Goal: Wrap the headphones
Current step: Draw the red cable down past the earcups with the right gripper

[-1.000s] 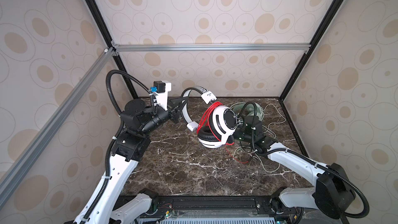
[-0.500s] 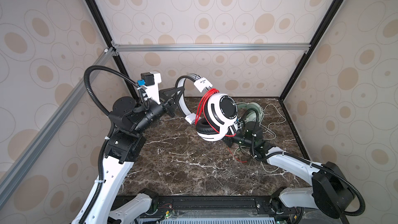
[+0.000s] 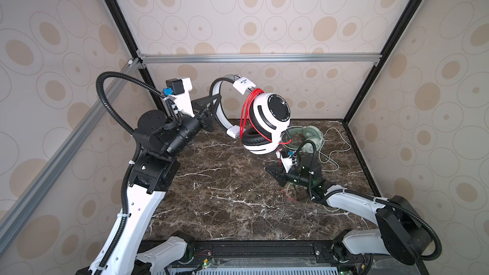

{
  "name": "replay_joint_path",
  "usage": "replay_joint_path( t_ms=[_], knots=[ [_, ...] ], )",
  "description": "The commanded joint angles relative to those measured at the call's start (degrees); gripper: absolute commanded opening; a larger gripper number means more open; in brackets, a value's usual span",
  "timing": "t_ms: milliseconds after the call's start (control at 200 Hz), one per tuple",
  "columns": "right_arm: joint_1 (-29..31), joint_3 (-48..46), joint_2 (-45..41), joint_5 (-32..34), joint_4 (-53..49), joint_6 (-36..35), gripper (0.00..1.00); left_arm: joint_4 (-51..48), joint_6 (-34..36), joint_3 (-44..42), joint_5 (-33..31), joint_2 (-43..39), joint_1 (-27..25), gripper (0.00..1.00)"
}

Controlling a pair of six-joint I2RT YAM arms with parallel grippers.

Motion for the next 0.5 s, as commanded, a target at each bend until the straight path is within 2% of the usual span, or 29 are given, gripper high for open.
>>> replay_joint_path(
  t_ms=[0, 190, 290, 495],
  knots=[
    [0.3, -1.0, 0.7, 1.5, 3.1, 1.1, 0.09, 5.1, -4.3, 4.1, -5.1, -0.3, -0.2, 0.00],
    [0.6, -1.3, 0.4, 6.4, 1.8, 1.8, 0.00, 6.2, -6.7, 4.5, -11.4, 1.1, -0.1, 0.00],
    [2.2, -1.1, -0.7, 13.4, -2.2, 0.4, 0.00, 6.6, -8.8, 4.5, -14.7, 2.5, -0.2, 0.00],
    [9.6, -1.3, -3.3, 30.1, -8.4, -2.8, 0.00, 9.4, -12.6, 3.1, -19.5, 5.4, -0.1, 0.00]
  ],
)
